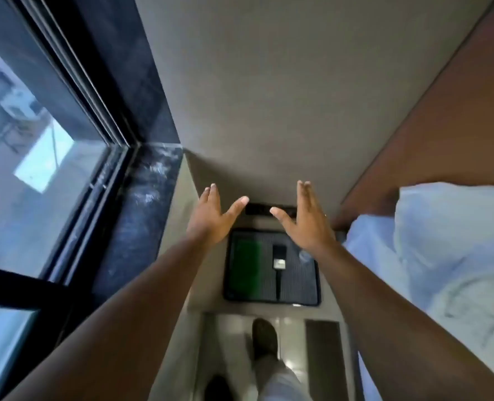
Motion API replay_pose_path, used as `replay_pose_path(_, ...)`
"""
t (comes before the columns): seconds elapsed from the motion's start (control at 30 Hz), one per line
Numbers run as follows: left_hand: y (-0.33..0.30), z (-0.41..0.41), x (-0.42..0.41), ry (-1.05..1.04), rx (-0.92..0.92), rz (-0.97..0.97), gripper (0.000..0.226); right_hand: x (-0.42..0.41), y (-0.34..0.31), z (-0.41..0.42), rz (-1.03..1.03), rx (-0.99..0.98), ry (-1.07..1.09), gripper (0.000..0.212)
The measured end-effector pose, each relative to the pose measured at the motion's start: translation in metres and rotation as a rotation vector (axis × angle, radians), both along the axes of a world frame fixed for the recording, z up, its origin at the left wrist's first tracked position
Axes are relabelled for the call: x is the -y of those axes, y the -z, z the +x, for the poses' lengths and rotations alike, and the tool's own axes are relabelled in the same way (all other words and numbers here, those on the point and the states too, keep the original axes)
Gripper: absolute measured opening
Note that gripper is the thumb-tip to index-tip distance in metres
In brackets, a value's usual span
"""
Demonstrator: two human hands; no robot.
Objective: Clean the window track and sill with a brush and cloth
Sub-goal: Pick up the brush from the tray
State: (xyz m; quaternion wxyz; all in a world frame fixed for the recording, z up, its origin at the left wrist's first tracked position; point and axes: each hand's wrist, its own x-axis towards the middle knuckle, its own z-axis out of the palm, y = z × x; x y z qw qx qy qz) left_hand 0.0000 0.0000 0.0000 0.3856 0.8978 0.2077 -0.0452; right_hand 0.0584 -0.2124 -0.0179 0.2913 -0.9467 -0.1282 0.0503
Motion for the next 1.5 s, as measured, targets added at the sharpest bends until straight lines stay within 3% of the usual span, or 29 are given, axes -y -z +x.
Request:
replay_pose_path(0.13, 0.093, 0.002, 0.015, -0.087, -0.263, -0.104, 0.115, 0.006, 0.099, 0.000, -0.080, -0.265, -0.005, 0.099)
replay_pose_path(0.23, 0.170, 0.003, 0.031, -0.149, -0.367, -0.256, 0.092, 0.012, 0.181, 0.000, -0.068, -0.402, 0.035, 0.094)
replay_pose_path(0.4, 0.278, 0.024, 0.057, -0.125, -0.563, -0.361, 0.080, 0.019, 0.291, 0.002, -0.042, -0.532, 0.151, 0.057)
replay_pose_path(0.47, 0.305, 0.033, 0.066, -0.139, -0.587, -0.384, 0.066, 0.021, 0.320, 0.005, -0.031, -0.540, 0.240, 0.046)
replay_pose_path(0.6, 0.352, 0.041, 0.076, -0.298, -0.645, -0.624, 0.094, 0.018, 0.365, 0.005, -0.053, -0.617, 0.367, 0.041)
replay_pose_path(0.73, 0.380, 0.034, 0.079, -0.359, -0.631, -0.608, 0.056, 0.011, 0.386, 0.001, -0.155, -0.659, 0.430, 0.039)
replay_pose_path(0.97, 0.402, 0.036, 0.075, -0.356, -0.556, -0.525, 0.039, 0.006, 0.390, 0.003, -0.190, -0.627, 0.503, 0.035)
replay_pose_path(1.03, 0.403, 0.032, 0.074, -0.261, -0.556, -0.474, 0.036, 0.009, 0.390, 0.004, -0.183, -0.642, 0.475, 0.034)
replay_pose_path(1.13, 0.391, 0.020, 0.061, 0.059, -0.608, -0.187, 0.037, 0.012, 0.380, 0.000, -0.183, -0.674, 0.402, 0.028)
replay_pose_path(1.23, 0.359, 0.011, 0.045, 0.263, -0.639, -0.013, 0.034, 0.009, 0.359, -0.007, -0.092, -0.710, 0.389, 0.026)
replay_pose_path(1.43, 0.250, -0.003, 0.026, 0.374, -0.642, 0.133, 0.035, 0.001, 0.281, -0.014, 0.131, -0.733, 0.412, 0.036)
replay_pose_path(1.5, 0.205, -0.005, 0.018, 0.403, -0.593, 0.251, 0.035, -0.007, 0.238, -0.013, 0.183, -0.683, 0.408, 0.028)
